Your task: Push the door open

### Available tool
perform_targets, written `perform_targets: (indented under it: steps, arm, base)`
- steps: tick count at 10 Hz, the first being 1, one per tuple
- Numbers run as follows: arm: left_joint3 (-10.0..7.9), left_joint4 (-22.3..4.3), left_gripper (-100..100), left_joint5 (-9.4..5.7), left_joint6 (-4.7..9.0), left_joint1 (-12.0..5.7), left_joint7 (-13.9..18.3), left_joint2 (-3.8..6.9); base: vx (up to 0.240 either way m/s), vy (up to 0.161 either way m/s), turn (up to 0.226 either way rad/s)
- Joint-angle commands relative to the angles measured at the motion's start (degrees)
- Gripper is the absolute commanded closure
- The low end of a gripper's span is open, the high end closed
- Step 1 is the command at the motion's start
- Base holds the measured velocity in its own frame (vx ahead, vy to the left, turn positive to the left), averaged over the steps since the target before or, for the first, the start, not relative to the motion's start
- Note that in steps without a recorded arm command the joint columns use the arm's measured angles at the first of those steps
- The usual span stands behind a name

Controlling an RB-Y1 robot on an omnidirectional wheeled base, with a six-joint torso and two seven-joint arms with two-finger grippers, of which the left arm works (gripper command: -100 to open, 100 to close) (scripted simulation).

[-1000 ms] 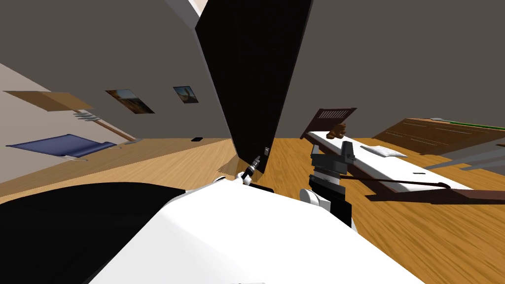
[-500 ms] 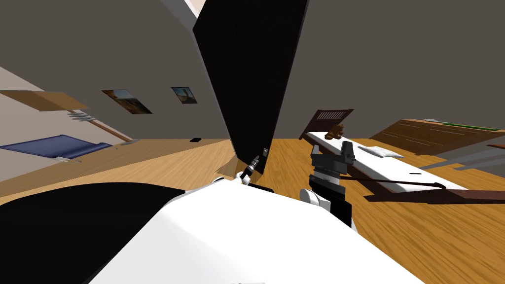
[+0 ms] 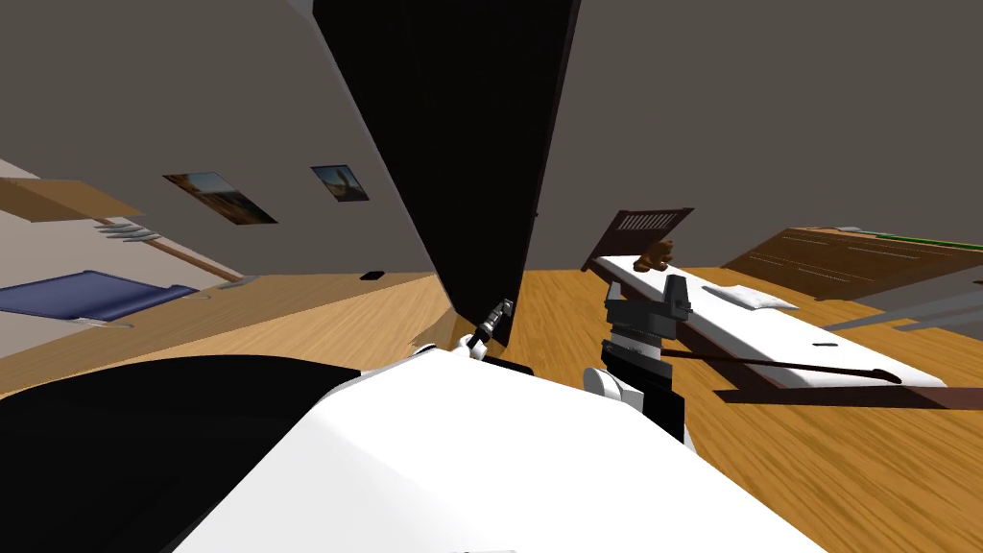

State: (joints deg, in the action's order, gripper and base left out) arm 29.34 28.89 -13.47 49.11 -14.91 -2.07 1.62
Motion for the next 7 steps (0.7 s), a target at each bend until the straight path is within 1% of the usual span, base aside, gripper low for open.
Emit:
perform_targets:
  steps: [1,2,3,7]
  arm:
    - [-0.17,-0.3,-100,-0.08,0.35,-0.04,-0.1,-0.85]
    - [-0.10,-0.1,-100,-0.05,0.13,0.04,-0.1,-0.54]
    - [-0.10,-0.1,100,-0.05,0.13,0.04,-0.1,-0.54]
    - [-0.10,-0.1,100,-0.05,0.13,0.04,-0.1,-0.54]
  base:
    - [0.215,-0.065,-0.025]
    - [0.092,-0.029,-0.001]
    - [-0.012,0.003,0.005]
    - [-0.024,0.010,0.001]
